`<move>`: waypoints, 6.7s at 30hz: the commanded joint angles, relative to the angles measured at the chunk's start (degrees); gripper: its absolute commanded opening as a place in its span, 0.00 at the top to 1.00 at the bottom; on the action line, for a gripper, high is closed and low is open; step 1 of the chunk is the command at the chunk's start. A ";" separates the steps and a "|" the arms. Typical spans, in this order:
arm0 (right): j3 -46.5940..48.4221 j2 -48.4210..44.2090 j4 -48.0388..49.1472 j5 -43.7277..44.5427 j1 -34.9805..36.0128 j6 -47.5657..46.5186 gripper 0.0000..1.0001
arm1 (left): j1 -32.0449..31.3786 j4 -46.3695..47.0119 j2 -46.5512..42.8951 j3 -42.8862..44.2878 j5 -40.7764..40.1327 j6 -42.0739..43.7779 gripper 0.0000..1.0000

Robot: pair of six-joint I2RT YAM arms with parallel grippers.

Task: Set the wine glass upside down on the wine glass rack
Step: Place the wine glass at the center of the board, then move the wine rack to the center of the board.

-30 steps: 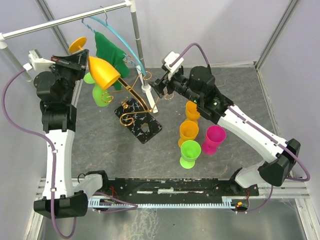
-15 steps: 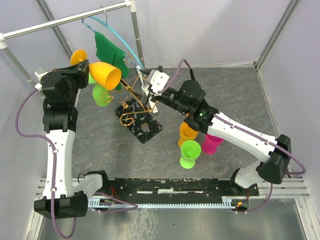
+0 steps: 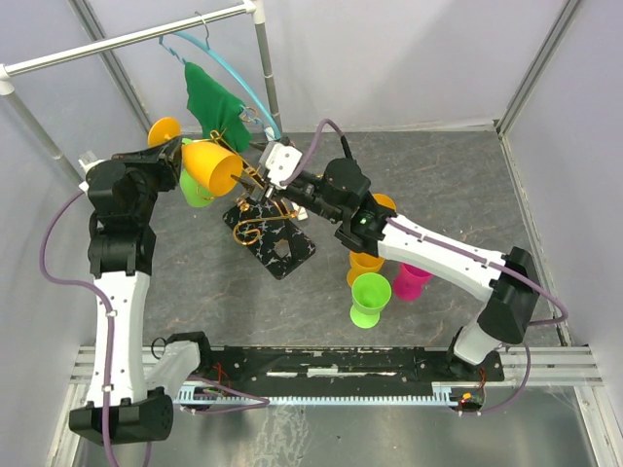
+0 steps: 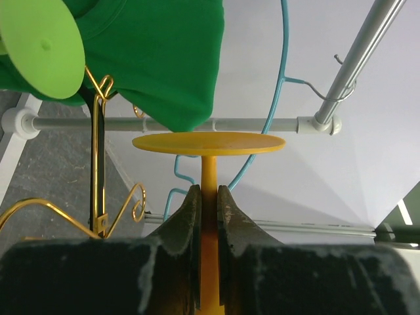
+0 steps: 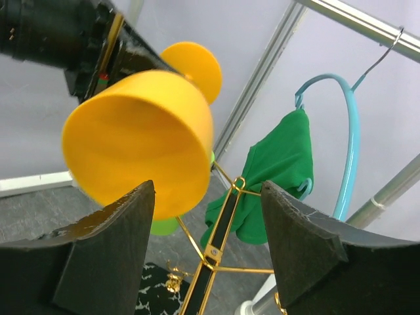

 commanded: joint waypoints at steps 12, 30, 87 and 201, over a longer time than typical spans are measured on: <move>6.12 1.85 4.76 -0.71 1.33 1.33 0.84 | 0.16 2.06 -4.99 -3.95 2.85 -2.68 0.97; 12.12 3.70 -2.11 9.28 1.72 0.66 1.00 | 0.20 3.82 -7.39 -7.28 4.42 -3.80 0.08; 22.09 1.39 -89.23 12.54 -46.96 17.50 0.99 | 0.26 3.91 -12.43 -2.47 -20.32 62.42 0.01; 39.23 14.66 -47.82 13.46 -23.09 20.01 0.00 | 0.34 13.90 9.91 0.98 -17.51 65.77 0.01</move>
